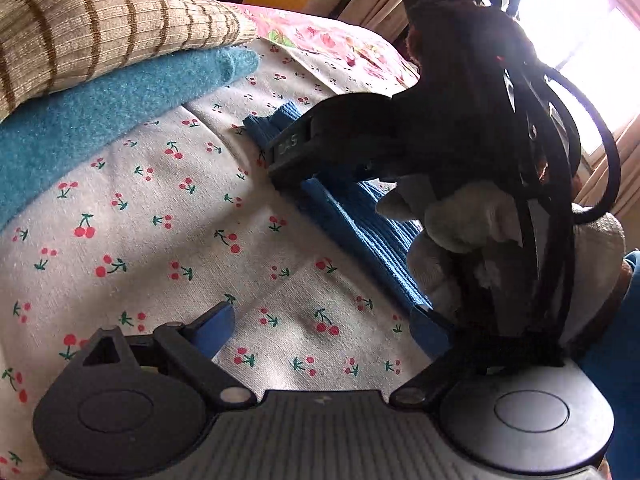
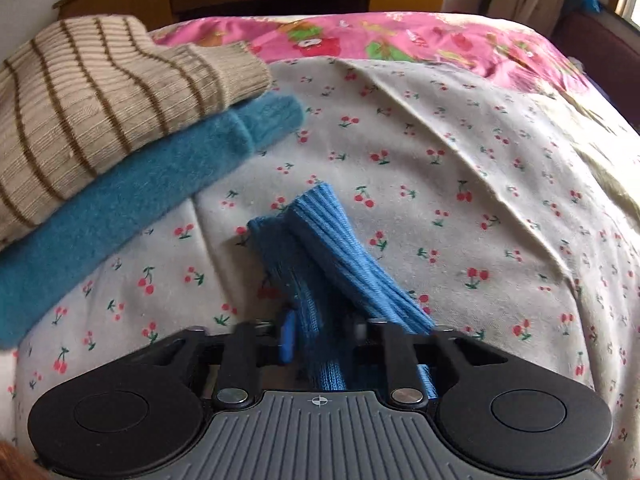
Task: Fold small clothes
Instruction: 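Grasp the other sleeve cuff with the right gripper and lift it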
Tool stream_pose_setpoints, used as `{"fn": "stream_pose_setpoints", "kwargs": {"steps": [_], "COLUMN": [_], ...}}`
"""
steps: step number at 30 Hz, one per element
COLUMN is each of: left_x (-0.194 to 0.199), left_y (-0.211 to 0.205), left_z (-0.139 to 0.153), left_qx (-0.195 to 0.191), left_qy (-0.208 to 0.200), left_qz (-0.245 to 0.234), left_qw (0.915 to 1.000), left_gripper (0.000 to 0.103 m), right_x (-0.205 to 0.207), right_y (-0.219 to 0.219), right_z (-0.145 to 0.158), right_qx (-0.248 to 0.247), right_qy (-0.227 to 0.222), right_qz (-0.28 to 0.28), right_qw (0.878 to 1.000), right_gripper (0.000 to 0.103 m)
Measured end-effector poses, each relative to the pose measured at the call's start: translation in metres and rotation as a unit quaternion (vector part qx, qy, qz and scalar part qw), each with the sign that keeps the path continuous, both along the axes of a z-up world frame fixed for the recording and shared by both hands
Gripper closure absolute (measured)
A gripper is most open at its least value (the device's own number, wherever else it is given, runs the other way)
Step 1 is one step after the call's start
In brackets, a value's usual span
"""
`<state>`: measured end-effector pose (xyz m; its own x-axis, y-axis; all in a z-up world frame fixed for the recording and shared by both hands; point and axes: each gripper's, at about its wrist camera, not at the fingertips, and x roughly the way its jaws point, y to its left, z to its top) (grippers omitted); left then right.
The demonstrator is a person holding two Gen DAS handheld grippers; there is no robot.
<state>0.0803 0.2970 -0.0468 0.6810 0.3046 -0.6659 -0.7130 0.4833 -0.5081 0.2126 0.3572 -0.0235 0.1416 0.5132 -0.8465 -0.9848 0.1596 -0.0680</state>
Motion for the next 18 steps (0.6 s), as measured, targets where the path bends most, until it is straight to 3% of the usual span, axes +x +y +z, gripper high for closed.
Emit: {"fn": "stream_pose_setpoints", "kwargs": {"steps": [5, 9, 13, 18], "left_x": [0.003, 0.011, 0.020, 0.029], "left_y": [-0.007, -0.016, -0.025, -0.052], "left_z": [0.004, 0.007, 0.009, 0.017], "left_qx": [0.023, 0.059, 0.080, 0.119], "left_qy": [-0.003, -0.006, -0.008, -0.010], "left_qz": [-0.012, -0.032, -0.056, -0.106], "left_qw": [0.9997, 0.9977, 0.9951, 0.9872], "left_gripper": [0.000, 0.000, 0.000, 0.000], "right_x": [0.020, 0.044, 0.074, 0.091], "right_y": [-0.035, -0.089, -0.184, -0.333], "right_z": [0.039, 0.086, 0.121, 0.115], "right_qx": [0.070, 0.152, 0.245, 0.311], "right_qy": [0.015, 0.040, 0.084, 0.098], "right_qz": [-0.035, -0.088, -0.185, -0.323], "right_qw": [0.997, 0.984, 0.948, 0.889], "right_gripper": [0.096, 0.096, 0.096, 0.096]}}
